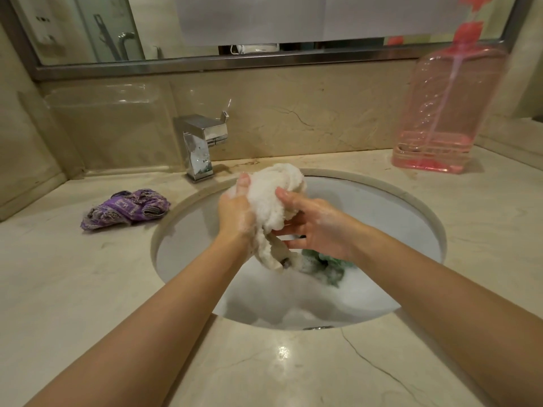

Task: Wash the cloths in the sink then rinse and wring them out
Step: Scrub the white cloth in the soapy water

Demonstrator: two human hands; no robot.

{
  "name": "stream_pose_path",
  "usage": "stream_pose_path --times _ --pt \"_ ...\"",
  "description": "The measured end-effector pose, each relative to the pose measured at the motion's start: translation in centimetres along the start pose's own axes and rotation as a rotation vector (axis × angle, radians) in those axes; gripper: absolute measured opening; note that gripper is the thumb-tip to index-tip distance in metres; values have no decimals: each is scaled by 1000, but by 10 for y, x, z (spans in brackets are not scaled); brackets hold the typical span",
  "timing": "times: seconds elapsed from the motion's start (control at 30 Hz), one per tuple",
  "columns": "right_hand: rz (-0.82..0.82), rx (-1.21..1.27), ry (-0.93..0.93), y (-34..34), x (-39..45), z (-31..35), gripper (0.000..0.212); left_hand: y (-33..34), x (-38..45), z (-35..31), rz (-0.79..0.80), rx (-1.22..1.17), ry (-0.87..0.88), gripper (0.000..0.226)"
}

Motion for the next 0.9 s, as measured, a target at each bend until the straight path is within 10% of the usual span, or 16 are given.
stream_pose_path --times 0.17,0.37,0.6,0.9 --pt "-85 34 -128 -5 4 0 41 -3 1 -3 59 295 308 37" --pt "-349 151 -265 -13 6 5 33 5 -4 5 295 272 -7 43" --pt "-625 51 -305 -36 3 16 8 10 -4 10 310 196 46 17" --pt "-843 -514 -694 5 -29 31 53 17 -26 21 104 -108 -344 45"
Point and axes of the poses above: each hand's wrist, its own x-axis towards the middle knuckle, its own y-axis out of the palm, z = x × y, the point moved 3 cm from there along x, towards the middle knuckle, and after that the axes turned 7 degrees about -x, right-handed, at the moved point
